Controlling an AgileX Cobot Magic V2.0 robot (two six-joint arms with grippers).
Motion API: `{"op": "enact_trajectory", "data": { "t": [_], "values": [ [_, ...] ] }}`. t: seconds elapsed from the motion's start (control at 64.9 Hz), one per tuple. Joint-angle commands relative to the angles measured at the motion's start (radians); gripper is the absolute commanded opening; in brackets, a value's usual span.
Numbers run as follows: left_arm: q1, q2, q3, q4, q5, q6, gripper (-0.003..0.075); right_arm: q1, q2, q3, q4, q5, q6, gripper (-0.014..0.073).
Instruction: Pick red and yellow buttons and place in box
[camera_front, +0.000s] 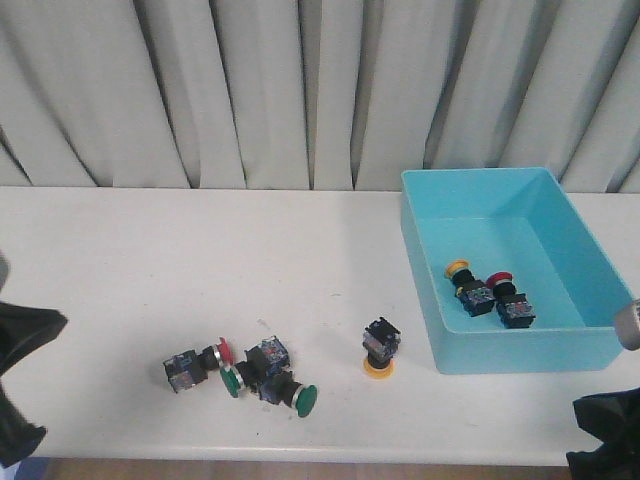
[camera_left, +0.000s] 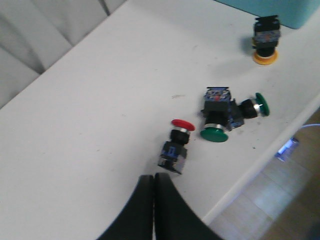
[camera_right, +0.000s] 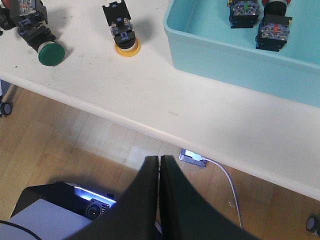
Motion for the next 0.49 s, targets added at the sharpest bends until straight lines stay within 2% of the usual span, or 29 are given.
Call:
{"op": "enact_trajectory", "data": {
  "t": [0.0, 0.231, 0.478],
  "values": [
    [0.067, -0.127, 0.079, 0.004, -0.129, -0.009, -0.0007, 0.004, -0.005, -0.025, 0.003, -0.043, -0.002, -0.0008],
    [0.217, -0.545, 0.43, 0.001, -0.396, -0.145, -0.0007, 0.004, -0.005, -0.025, 0.003, -0.043, -0.002, -0.0008],
    [0.225, -0.822, 0.587, 0.013, -0.48, -0.183, -0.0007, 0.004, -0.005, -0.025, 0.003, -0.043, -0.002, -0.0008]
  ]
}}
